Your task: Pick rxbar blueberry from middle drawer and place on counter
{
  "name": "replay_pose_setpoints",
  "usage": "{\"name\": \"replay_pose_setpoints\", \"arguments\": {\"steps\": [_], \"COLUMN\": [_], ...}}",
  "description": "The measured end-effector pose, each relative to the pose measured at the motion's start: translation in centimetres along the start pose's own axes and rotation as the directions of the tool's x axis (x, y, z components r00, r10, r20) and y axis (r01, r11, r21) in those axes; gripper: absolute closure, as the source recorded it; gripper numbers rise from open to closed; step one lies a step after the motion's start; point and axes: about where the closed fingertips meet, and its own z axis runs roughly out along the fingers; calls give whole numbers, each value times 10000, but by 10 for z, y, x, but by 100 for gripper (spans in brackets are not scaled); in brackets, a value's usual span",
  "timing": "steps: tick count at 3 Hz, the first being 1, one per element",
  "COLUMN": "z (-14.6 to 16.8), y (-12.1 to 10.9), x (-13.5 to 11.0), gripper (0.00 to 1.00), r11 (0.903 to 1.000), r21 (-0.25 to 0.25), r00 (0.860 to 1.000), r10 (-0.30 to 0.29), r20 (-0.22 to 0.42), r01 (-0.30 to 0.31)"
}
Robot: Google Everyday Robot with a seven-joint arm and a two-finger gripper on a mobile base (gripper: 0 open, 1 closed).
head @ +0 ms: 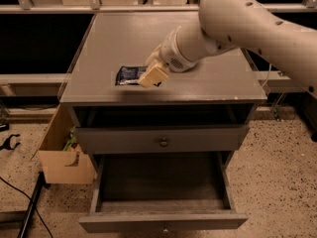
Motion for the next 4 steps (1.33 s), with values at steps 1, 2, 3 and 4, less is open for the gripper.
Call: {"name": "replay_pose_setpoints", "arguments": {"steps": [1,2,3,4], "z": [24,37,50,56], "y": [-11,-15,-15,-15], "x": [6,11,20,24], "gripper": [100,100,100,100], "r11": [9993,9978,9927,9888], "r21": [-50,-137,-347,-474], "r00": [9992,9976,9923,9886], "r10": [381,641,1142,1387], "r20": [-151,-268,-476,-591], "r01": [-382,-644,-1159,-1415]}}
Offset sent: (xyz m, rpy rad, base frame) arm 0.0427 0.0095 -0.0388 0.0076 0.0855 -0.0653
